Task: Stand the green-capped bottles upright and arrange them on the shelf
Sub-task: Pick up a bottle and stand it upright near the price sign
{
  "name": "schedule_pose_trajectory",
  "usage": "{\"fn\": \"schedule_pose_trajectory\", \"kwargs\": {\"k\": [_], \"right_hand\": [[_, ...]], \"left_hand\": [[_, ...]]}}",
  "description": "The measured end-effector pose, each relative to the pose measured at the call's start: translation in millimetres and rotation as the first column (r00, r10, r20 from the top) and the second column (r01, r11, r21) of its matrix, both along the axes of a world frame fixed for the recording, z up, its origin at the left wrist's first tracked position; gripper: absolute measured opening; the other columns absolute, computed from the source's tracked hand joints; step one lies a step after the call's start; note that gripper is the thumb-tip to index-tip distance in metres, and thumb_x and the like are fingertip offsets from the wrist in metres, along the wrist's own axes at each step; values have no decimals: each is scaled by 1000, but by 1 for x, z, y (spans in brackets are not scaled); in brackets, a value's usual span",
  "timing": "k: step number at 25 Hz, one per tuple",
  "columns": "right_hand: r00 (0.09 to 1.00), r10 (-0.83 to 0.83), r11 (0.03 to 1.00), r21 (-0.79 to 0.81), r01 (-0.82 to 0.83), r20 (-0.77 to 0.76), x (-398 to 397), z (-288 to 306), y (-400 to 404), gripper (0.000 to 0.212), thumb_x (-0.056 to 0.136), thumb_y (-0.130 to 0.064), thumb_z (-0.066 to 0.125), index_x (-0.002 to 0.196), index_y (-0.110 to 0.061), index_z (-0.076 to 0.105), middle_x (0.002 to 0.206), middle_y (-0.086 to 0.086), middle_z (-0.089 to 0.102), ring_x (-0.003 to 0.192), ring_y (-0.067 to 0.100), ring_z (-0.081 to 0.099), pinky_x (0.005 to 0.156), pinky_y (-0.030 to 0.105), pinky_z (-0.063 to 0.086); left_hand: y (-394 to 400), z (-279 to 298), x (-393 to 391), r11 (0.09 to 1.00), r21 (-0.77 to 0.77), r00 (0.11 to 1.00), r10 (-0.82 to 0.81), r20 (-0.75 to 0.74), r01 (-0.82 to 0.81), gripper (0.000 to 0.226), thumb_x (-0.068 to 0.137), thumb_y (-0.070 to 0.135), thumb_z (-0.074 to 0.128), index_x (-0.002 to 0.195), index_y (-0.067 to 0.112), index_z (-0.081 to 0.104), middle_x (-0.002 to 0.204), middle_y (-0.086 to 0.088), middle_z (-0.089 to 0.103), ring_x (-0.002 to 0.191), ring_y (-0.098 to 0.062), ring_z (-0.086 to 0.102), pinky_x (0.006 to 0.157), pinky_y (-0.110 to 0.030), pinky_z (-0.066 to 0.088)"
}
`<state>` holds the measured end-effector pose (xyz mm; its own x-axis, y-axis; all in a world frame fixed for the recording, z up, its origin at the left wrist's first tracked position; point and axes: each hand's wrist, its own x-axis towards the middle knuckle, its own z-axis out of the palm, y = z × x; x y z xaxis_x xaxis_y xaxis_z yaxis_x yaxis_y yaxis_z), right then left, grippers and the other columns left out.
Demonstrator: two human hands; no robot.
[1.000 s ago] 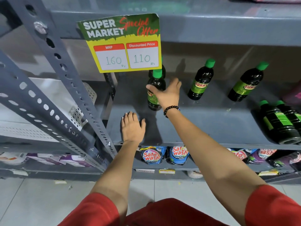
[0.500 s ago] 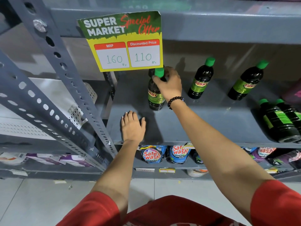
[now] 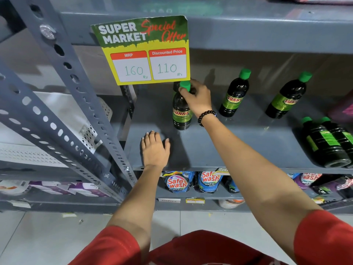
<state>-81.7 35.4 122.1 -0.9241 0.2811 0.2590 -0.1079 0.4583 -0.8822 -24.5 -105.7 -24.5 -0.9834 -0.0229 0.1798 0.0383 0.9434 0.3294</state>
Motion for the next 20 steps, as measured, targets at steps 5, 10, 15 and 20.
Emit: {"fn": "schedule_pose_trajectory", "kwargs": {"k": [5, 10, 15, 20], "right_hand": [[999, 23, 999, -25, -22, 39, -4, 3, 3, 30, 82, -17, 64, 111, -10, 66, 105, 13, 73, 99, 27, 66, 91, 41, 53], [995, 47, 993, -108, -38, 85, 3, 3, 18, 49, 83, -28, 68, 126, -10, 56, 121, 9, 66, 107, 19, 61, 94, 29, 48], [962, -271, 949, -161, 272, 32, 36, -14, 90, 31, 86, -15, 62, 116, -5, 60, 112, 15, 68, 100, 24, 63, 83, 22, 46], [784, -598, 793, 266, 548, 168, 98, -45, 224, 33, 86, -16, 57, 116, -3, 55, 120, 20, 61, 114, 36, 55, 93, 42, 45]], "left_hand": [[0, 3, 1, 999, -49, 1000, -12, 28, 13, 51, 94, 38, 40, 128, 0, 42, 140, -22, 46, 133, -36, 37, 113, -48, 27], [23, 17, 6, 997, -35, 998, -64, -9, 64, 47, 94, 37, 40, 125, 2, 46, 133, -20, 53, 127, -34, 43, 111, -47, 30], [78, 24, 15, 967, -4, 966, -256, -19, 256, 38, 94, 34, 41, 117, 6, 52, 119, -16, 60, 113, -33, 52, 98, -44, 40], [148, 17, 17, 937, -3, 937, -348, 27, 348, 45, 93, 33, 46, 123, 0, 46, 133, -22, 51, 129, -35, 40, 111, -47, 29]]}}
